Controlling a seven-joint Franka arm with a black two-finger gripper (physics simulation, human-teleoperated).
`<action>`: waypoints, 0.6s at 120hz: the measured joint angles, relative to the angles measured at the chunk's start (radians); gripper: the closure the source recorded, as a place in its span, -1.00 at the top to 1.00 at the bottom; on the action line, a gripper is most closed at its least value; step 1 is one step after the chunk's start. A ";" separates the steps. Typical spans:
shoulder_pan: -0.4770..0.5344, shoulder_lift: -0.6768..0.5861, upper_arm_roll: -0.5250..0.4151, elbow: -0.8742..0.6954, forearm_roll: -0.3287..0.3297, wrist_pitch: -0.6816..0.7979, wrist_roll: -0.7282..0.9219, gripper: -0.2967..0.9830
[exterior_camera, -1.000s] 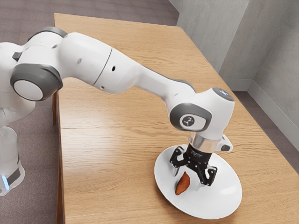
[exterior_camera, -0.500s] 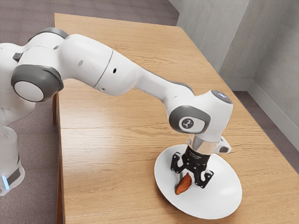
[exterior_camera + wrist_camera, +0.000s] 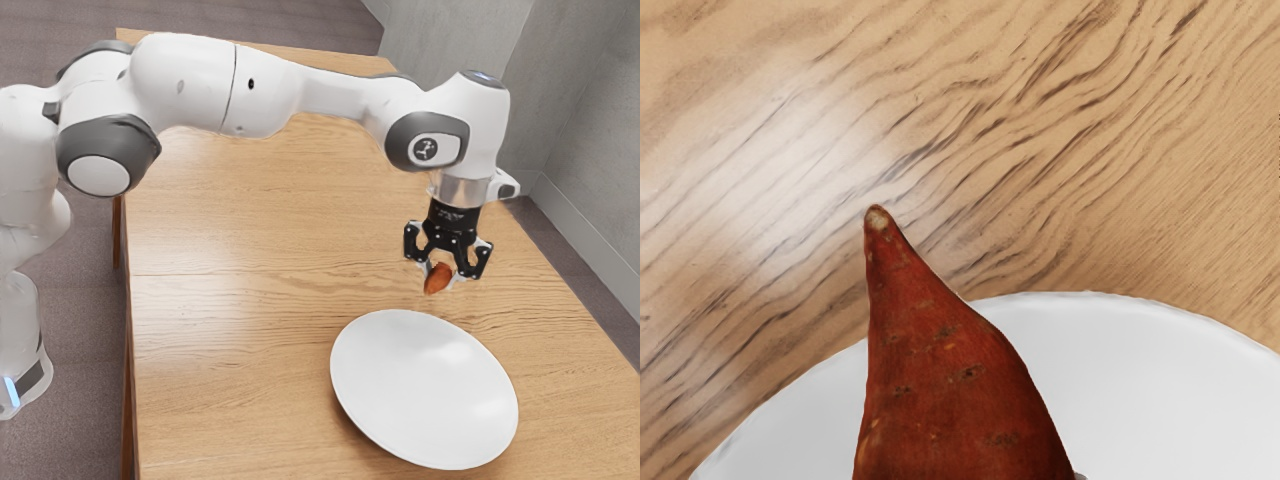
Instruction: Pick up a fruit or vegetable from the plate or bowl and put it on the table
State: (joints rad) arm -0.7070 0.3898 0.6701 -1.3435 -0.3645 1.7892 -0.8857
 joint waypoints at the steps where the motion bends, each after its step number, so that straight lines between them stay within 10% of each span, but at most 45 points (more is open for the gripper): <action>1: 0.017 0.001 -0.009 0.009 0.002 -0.004 0.002 -0.30; 39: 0.560 0.096 -0.385 0.266 0.109 -0.167 0.099 -0.31; 62: 0.627 0.132 -0.445 0.326 0.148 -0.241 0.153 -0.31; 72: 0.628 0.130 -0.454 0.330 0.157 -0.258 0.171 0.06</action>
State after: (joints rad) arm -0.0788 0.5202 0.2156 -1.0135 -0.2079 1.5316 -0.7148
